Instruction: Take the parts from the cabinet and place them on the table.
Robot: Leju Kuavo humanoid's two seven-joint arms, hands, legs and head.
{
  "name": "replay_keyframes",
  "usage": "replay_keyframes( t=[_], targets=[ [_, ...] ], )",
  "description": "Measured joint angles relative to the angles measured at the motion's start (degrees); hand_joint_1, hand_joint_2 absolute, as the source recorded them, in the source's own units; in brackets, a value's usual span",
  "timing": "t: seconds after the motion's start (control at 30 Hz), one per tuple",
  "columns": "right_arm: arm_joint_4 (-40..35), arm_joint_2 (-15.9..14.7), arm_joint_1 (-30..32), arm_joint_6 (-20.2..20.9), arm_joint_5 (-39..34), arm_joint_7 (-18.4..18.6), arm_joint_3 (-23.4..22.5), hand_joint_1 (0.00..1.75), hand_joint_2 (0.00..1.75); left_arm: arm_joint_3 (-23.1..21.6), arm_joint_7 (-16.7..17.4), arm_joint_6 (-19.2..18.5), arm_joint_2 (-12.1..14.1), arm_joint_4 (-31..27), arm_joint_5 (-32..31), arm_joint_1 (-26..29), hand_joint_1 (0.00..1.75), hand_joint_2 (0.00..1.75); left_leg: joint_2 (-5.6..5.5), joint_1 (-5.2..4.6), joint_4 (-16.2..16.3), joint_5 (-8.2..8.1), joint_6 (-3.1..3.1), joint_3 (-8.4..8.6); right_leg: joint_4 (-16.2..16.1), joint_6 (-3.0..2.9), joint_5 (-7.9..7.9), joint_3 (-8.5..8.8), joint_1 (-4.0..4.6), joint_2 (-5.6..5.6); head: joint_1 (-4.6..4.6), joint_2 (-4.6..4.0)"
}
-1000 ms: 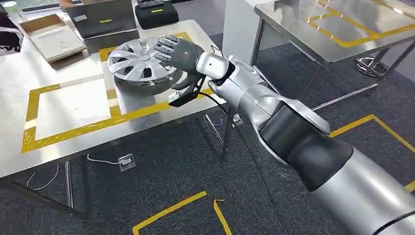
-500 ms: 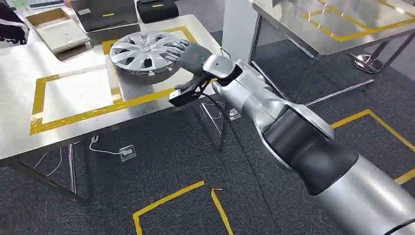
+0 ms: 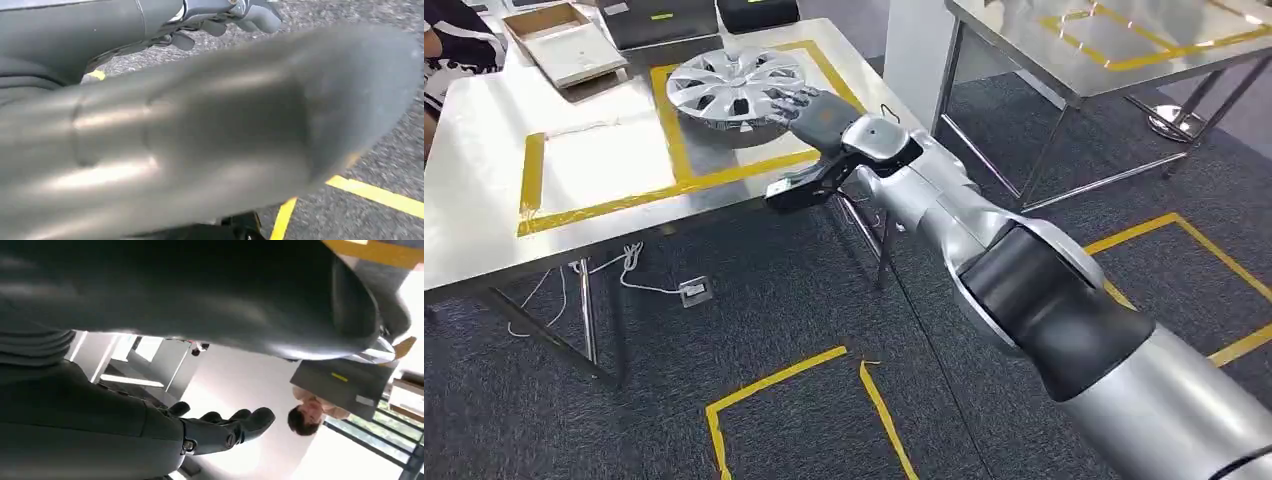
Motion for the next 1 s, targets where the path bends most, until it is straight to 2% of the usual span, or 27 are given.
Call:
replay_keyframes(
  t=[0.03, 0.1, 0.13, 0.17, 0.2, 0.23, 0.27, 0.3, 0.33, 0.37, 0.43, 0.47, 0.5, 0.53, 0.57, 0.63, 0.67, 0.7, 0.73, 0.77, 0.8, 0.83, 0.87, 0.9, 0.93, 0.97, 1.0],
  targets=[
    [0.02, -0.17, 0.17, -0.15, 0.31, 0.02, 0.02, 0.0, 0.0, 0.0, 0.15, 0.04, 0.02, 0.0, -0.05, -0.03, 0.0, 0.0, -0.06, 0.0, -0.04, 0.65, 0.49, -0.75, 2.26, 0.04, -3.37, -0.88, 0.16, 0.02, 0.33, 0.0],
    [0.02, -0.31, 0.24, -0.74, 0.45, 0.04, 0.02, 0.0, 0.0, 0.0, 0.59, 0.15, 0.07, 0.0, -0.28, -0.01, 0.0, 0.0, -0.04, -0.19, 0.01, 1.93, 0.95, -2.31, 11.14, 0.15, -10.23, -3.33, 0.37, 0.08, 0.37, 0.0],
    [0.02, -0.31, 0.41, -0.94, 0.63, 0.09, 0.02, 0.0, 0.0, 0.0, 0.85, 0.24, 0.07, 0.0, -0.46, -0.01, 0.0, 0.0, 0.02, -0.35, 0.04, 2.59, 1.04, -3.14, 15.41, 0.15, -12.04, -4.22, 0.51, 0.15, 0.37, 0.0],
    [0.04, -0.35, 0.73, -0.98, 0.81, 0.11, 0.04, 0.0, 0.0, 0.0, 1.09, 0.44, 0.09, 0.0, -0.61, -0.01, 0.0, 0.0, 0.06, -0.46, 0.07, 3.18, 1.09, -3.9, 17.82, 0.04, -11.96, -4.27, 0.62, 0.16, 0.39, 0.0],
    [0.04, -0.44, 1.12, -1.0, 1.05, 0.13, 0.07, 0.0, 0.0, 0.0, 1.38, 0.57, 0.09, 0.02, -0.7, 0.0, 0.0, 0.0, 0.06, -0.53, 0.09, 3.78, 1.09, -4.7, 17.94, -0.19, -10.33, -3.2, 0.75, 0.17, 0.39, 0.0],
    [0.04, -0.44, 1.37, -1.09, 1.13, 0.13, 0.11, 0.0, 0.0, 0.0, 1.6, 0.68, 0.09, 0.0, -0.74, 0.0, 0.0, 0.0, 0.06, -0.59, 0.12, 4.29, 1.05, -5.47, 16.07, -0.52, -8.2, -1.29, 0.88, 0.17, 0.39, 0.0],
    [0.04, -0.46, 1.4, -1.35, 1.13, 0.13, 0.2, 0.0, 0.0, 0.0, 1.84, 0.85, 0.09, 0.0, -0.83, 0.0, 0.0, 0.0, 0.05, -0.65, 0.16, 4.95, 0.94, -6.28, 12.1, -0.96, -6.23, 1.85, 1.07, 0.18, 0.42, 0.0],
    [0.02, -0.46, 1.31, -1.68, 1.13, 0.09, 0.2, 0.0, 0.0, 0.0, 1.97, 0.94, 0.09, 0.02, -0.94, -0.02, 0.0, 0.0, 0.06, -0.68, 0.18, 5.35, 0.78, -6.7, 7.07, -1.55, -6.18, 5.68, 1.35, 0.21, 0.44, 0.0],
    [0.0, -0.46, 1.28, -1.9, 1.13, 0.07, 0.2, 0.0, 0.0, 0.0, 2.03, 1.01, 0.07, 0.02, -1.07, 0.0, 0.0, 0.0, 0.1, -0.72, 0.19, 5.75, 0.52, -7.01, 2.58, -2.25, -9.08, 8.48, 1.64, 0.16, 0.5, 0.0],
    [-0.09, -0.46, 1.38, -2.21, 1.16, 0.04, 0.22, 0.0, 0.0, 0.0, 2.05, 1.07, 0.07, 0.02, -1.23, 0.01, 0.0, 0.0, 0.09, -0.81, 0.17, 6.06, 0.15, -7.0, 0.01, -2.11, -9.84, 9.97, 1.86, 0.16, 0.41, 0.0],
    [-0.09, -0.66, 1.47, -2.51, 1.31, 0.07, 0.22, 0.0, 0.0, 0.0, 2.03, 1.16, 0.09, 0.02, -1.29, -0.01, 0.0, 0.0, 0.13, -0.47, -0.38, 6.99, -0.7, -6.75, 0.11, -2.57, -9.41, 9.57, 2.29, 0.19, 0.59, 0.0],
    [-0.09, -0.68, 1.63, -2.56, 1.31, 0.07, 0.22, 0.0, 0.0, 0.0, 1.95, 0.6, 0.18, 0.02, -1.51, 0.1, 0.0, 0.0, 0.06, -0.59, -0.72, 7.39, -1.16, -6.68, -0.21, -3.03, -8.85, 9.5, 2.17, 0.17, 0.59, 0.0],
    [-0.09, -0.66, 1.76, -2.66, 1.31, 0.07, 0.22, 0.0, 0.0, 0.0, 1.81, -0.15, 0.53, 0.02, -1.86, 0.2, 0.0, 0.0, -0.01, -0.4, -0.31, 7.01, -1.38, -7.04, -0.74, -3.35, -7.99, 9.46, 1.52, -0.15, 0.61, 0.0],
    [-0.09, -0.68, 1.87, -2.75, 1.31, 0.09, 0.22, 0.0, 0.0, 0.0, 1.81, -0.59, 0.77, 0.02, -1.99, 0.29, 0.0, 0.0, -0.05, -0.52, 1.1, 4.76, -1.62, -7.75, -0.91, -3.72, -7.53, 9.15, 1.52, -0.24, 0.39, 0.0],
    [-0.09, -0.74, 2.02, -2.82, 1.31, 0.15, 0.22, 0.0, 0.0, 0.0, 1.9, -0.88, 0.96, 0.02, -1.99, 0.32, 0.0, 0.0, -0.05, -0.44, 4.49, 1.54, -1.86, -8.82, -0.9, -4.04, -7.05, 8.65, 1.43, -0.31, 0.17, 0.0],
    [-0.09, -0.76, 2.66, -2.82, 1.31, 0.13, 0.22, 0.0, 0.0, 0.0, 2.03, -1.14, 1.4, 0.02, -1.99, 0.39, 0.0, 0.0, -0.03, -0.32, 12.95, -3.08, -2.33, -11.34, -0.85, -4.12, -6.28, 7.67, 1.44, -0.47, 0.15, 0.0],
    [-0.09, -0.76, 3.11, -2.84, 1.29, 0.13, 0.22, 0.0, 0.0, 0.0, 2.08, -1.16, 1.47, 0.02, -2.01, 0.43, 0.0, 0.0, -0.03, -0.32, 16.08, -3.5, -2.48, -12.05, -0.77, -4.05, -5.94, 7.16, 1.44, -0.64, 0.15, 0.0],
    [-0.07, -0.76, 3.54, -2.84, 1.31, 0.13, 0.22, 0.0, 0.0, 0.0, 2.12, -1.16, 1.66, 0.0, -2.14, 0.49, 0.0, 0.0, -0.01, -0.31, 16.7, -2.4, -2.57, -11.64, -0.65, -3.95, -5.64, 6.62, 1.43, -0.89, 0.15, 0.0],
    [-0.07, -0.79, 3.77, -2.86, 1.31, 0.13, 0.22, 0.0, 0.0, 0.0, 2.16, -1.14, 1.84, 0.0, -2.36, 0.54, 0.0, 0.0, 0.04, -0.31, 15.08, -0.73, -2.57, -10.2, -0.5, -3.81, -5.44, 6.18, 1.39, -1.12, 0.15, 0.0],
    [-0.09, -0.83, 3.93, -2.93, 1.31, 0.15, 0.22, 0.0, 0.0, 0.0, 2.19, -1.14, 2.04, -0.02, -2.47, 0.57, 0.0, 0.0, 0.18, -0.31, 11.19, 1.14, -2.49, -7.49, -0.33, -3.64, -5.29, 5.79, 1.35, -1.42, 0.13, 0.0],
    [-0.09, -0.87, 3.97, -3.04, 1.29, 0.15, 0.22, 0.0, 0.0, 0.0, 2.36, -1.14, 2.12, -0.04, -2.49, 0.57, 0.0, 0.0, 0.83, -0.31, 6.39, 2.2, -2.37, -4.23, -0.14, -3.46, -5.18, 5.58, 1.31, -1.67, 0.15, 0.0],
    [-0.09, -0.92, 3.96, -3.36, 1.27, 0.15, 0.22, 0.0, 0.0, 0.0, 2.49, -1.14, 2.17, -0.07, -2.49, 0.5, 0.0, 0.0, 2.41, -0.46, 1.99, 1.07, -2.19, -1.55, 0.07, -3.21, -5.13, 5.42, 1.46, -2.0, 0.13, 0.0],
    [-0.09, -1.16, 3.99, -3.67, 1.22, 0.17, 0.22, 0.0, 0.0, 0.0, 2.73, -1.03, 2.17, -0.07, -2.54, 0.42, 0.0, 0.0, 2.81, -1.14, 0.62, 0.67, -1.88, -0.31, 0.2, -2.89, -5.04, 5.19, 1.67, -2.34, 0.09, 0.0],
    [-0.09, -1.29, 4.08, -3.93, 1.18, 0.15, 0.22, 0.0, 0.0, 0.0, 3.04, -0.65, 2.14, -0.07, -2.6, 0.35, 0.0, 1.75, 2.31, -0.92, 0.07, 0.47, -1.49, -0.57, 0.31, -2.54, -4.82, 5.14, 1.84, -2.53, 0.2, 0.0],
    [-0.09, -1.31, 4.22, -4.13, 1.16, 0.15, 0.22, 0.0, 0.0, 0.0, 3.21, -0.39, 2.1, -0.07, -2.65, 0.41, 0.0, 1.75, 1.87, -0.93, 0.11, 0.47, -0.81, -0.8, 0.21, -2.16, -4.58, 5.04, 1.85, -2.89, 0.13, 0.0],
    [-0.09, -1.31, 4.42, -4.37, 1.11, 0.11, 0.22, 0.0, 0.0, 0.0, 3.41, -0.04, 2.03, -0.07, -2.73, 0.49, 0.0, 1.75, 1.74, -0.98, 0.08, 0.64, -0.49, -0.94, 0.19, -1.92, -4.45, 5.03, 1.89, -3.05, 0.17, 0.0],
    [-0.09, -1.33, 4.71, -4.81, 1.05, 0.15, 0.22, 0.0, 0.0, 0.02, 3.56, 0.48, 1.79, -0.07, -2.89, 0.63, 0.0, 1.75, 1.55, -0.71, -0.4, 1.09, 0.21, -0.86, 0.42, -1.62, -4.72, 4.86, 1.77, -3.1, 0.11, 0.0]
  ],
)
